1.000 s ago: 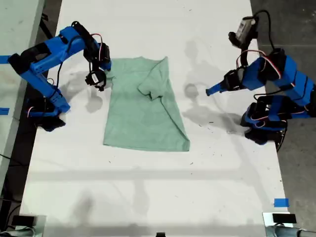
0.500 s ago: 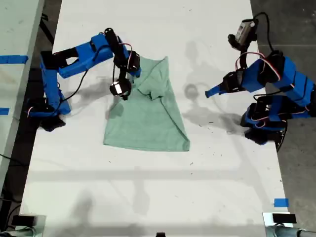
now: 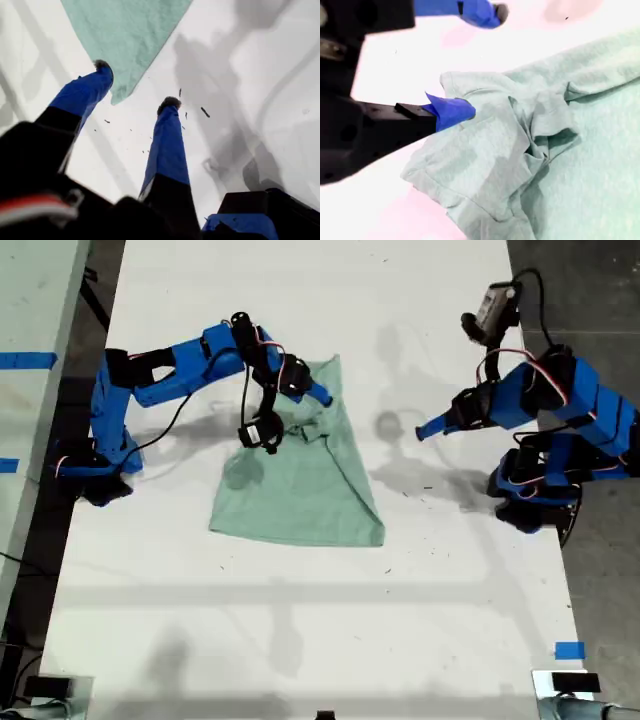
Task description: Fold tshirt
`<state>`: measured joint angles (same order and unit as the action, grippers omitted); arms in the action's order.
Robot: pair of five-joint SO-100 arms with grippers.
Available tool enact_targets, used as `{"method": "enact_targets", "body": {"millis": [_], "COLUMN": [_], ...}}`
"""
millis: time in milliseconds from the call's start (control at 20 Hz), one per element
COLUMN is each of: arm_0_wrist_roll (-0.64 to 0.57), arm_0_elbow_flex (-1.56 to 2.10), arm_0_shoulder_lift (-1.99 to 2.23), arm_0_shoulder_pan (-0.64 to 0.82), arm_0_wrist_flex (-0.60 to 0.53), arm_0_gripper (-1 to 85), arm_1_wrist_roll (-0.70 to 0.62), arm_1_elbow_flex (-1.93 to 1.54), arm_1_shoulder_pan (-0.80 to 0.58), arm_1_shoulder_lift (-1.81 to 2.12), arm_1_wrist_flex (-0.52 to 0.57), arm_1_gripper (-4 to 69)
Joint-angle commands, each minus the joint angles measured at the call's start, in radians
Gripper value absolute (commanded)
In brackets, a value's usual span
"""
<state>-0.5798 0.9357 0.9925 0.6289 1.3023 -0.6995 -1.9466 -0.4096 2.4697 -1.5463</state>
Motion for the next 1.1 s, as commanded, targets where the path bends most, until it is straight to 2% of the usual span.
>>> {"method": "enact_targets", "body": {"millis": [0, 200, 350, 550, 600, 750, 800, 950, 1050], "arm_0_wrist_roll": [0.0, 0.06, 0.146, 0.33, 0.379, 0.529, 0.561, 0.609, 0.623], "arm_0_elbow_flex": [-0.057, 0.104, 0.344, 0.713, 0.779, 0.902, 0.928, 0.985, 1.009], "arm_0_shoulder_lift": [0.192, 0.436, 0.669, 0.974, 1.029, 1.134, 1.166, 1.232, 1.249], "arm_0_shoulder_pan": [-0.015, -0.057, -0.144, -0.293, -0.339, -0.442, -0.468, -0.517, -0.531], "arm_0_wrist_flex": [0.055, 0.189, 0.201, 0.183, 0.178, 0.199, 0.195, 0.195, 0.192], "arm_0_gripper": [31.7, 31.8, 30.8, 27.1, 25.2, 4.5, 3.6, 3.2, 17.2], "arm_1_wrist_roll": [0.014, 0.025, 0.043, 0.077, 0.087, 0.114, 0.121, 0.129, 0.133], "arm_1_elbow_flex": [0.003, -0.003, -0.003, -0.002, 0.002, 0.015, 0.028, 0.091, 0.126], "arm_1_shoulder_pan": [0.026, 0.06, 0.094, 0.155, 0.172, 0.216, 0.229, 0.259, 0.278], "arm_1_shoulder_lift": [0.025, 0.025, 0.02, -0.014, -0.035, -0.115, -0.146, -0.25, -0.314], "arm_1_wrist_flex": [0.032, 0.032, 0.04, 0.083, 0.1, 0.152, 0.164, 0.181, 0.195], "arm_1_gripper": [23.1, 23.1, 23.3, 23.8, 23.9, 23.9, 23.8, 23.9, 23.7]}}
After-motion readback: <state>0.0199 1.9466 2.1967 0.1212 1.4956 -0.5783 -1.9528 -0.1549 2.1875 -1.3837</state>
